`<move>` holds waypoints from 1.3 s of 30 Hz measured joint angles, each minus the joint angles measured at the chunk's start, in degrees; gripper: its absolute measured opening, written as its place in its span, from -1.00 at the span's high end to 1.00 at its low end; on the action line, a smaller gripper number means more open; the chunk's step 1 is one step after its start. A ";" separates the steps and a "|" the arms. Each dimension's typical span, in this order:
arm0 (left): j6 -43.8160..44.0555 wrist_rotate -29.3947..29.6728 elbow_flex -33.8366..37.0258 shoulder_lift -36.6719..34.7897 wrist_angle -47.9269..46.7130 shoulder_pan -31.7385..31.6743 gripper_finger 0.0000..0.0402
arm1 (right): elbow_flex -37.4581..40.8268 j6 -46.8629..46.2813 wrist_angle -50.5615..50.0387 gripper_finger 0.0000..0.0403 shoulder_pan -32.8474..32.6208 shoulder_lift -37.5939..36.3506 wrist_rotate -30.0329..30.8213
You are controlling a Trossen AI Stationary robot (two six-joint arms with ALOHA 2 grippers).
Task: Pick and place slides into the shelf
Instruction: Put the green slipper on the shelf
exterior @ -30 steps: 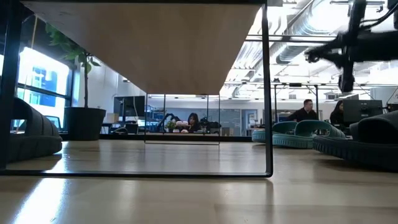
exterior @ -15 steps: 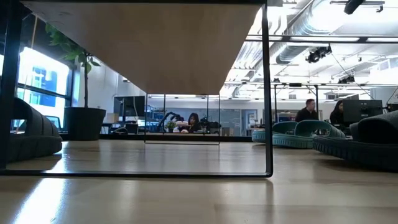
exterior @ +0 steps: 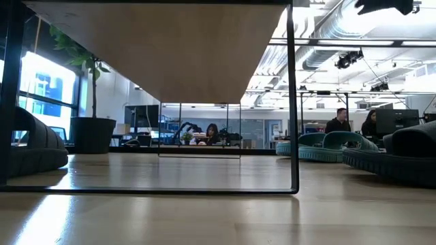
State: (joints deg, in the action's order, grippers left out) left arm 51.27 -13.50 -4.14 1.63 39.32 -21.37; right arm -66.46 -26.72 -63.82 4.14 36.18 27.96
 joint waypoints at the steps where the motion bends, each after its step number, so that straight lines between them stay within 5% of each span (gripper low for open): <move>1: 0.02 0.05 0.00 0.00 -0.42 0.00 0.97 | -1.60 -0.62 -2.92 0.42 0.00 2.96 1.39; 11: 0.02 1.10 -0.02 0.02 -3.74 0.00 0.97 | -11.02 -9.33 -25.51 0.41 0.25 30.56 7.11; 21: 0.02 1.08 -0.02 0.01 -4.17 0.00 0.97 | -10.49 -10.08 -26.15 0.41 3.33 49.68 5.16; 31: 0.22 -1.28 -0.02 0.02 -7.27 0.00 0.97 | -9.95 -12.33 -24.92 0.41 4.98 61.83 9.61; 39: 0.24 -3.05 -0.02 0.02 -8.12 0.02 0.97 | 3.17 -14.57 -16.48 0.41 7.35 61.91 7.66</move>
State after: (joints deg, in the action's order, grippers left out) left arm 51.51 -16.56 -4.16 1.65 31.20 -21.34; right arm -63.28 -41.29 -80.30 11.49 98.08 35.62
